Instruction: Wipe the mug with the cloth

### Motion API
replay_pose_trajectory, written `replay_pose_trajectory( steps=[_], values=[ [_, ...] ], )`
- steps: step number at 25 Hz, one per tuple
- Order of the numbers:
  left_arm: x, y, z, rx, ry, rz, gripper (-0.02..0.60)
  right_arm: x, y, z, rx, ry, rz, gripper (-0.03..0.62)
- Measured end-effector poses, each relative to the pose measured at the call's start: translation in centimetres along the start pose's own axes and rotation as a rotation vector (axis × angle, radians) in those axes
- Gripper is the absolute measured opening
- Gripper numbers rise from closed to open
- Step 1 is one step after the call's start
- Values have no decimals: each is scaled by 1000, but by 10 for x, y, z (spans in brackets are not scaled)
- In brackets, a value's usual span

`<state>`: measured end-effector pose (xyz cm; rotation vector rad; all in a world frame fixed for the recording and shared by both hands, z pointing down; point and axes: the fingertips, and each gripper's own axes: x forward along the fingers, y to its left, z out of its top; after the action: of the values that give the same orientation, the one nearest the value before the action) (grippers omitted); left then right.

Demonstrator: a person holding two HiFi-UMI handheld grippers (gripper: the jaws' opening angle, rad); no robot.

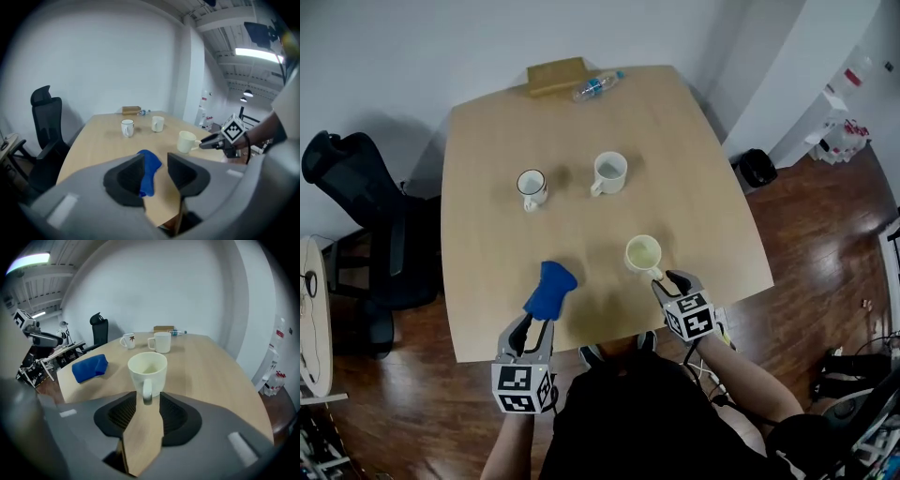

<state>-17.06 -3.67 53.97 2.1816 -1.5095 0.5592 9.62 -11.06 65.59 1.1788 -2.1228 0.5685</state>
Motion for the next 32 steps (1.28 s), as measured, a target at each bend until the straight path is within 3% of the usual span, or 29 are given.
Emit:
replay_pose_trajectory(
  steps=[4,8,10,18,23,27,32],
  values=[
    [9,-13,7,-46,-7,22,153,21,-1,1,-43,36,19,153],
    [20,-18,3,-5,30,21,153,27,2,11,-109,40,-5,130],
    [25,-14,-2,-6,53,24,153,23,2,16,-136,41,-27,62],
    [47,-7,2,23,78,14,153,32,1,15,-167,81,15,48],
    [68,24,-23,219,215,45,152,24,-7,10,-130,79,54,41],
    [89,50,-38,278,311,30,162,0,-15,21,-57,-4,78,41],
    [125,47,-71,295,482,-50,300,-32,-25,36,-40,-59,76,41]
  ],
)
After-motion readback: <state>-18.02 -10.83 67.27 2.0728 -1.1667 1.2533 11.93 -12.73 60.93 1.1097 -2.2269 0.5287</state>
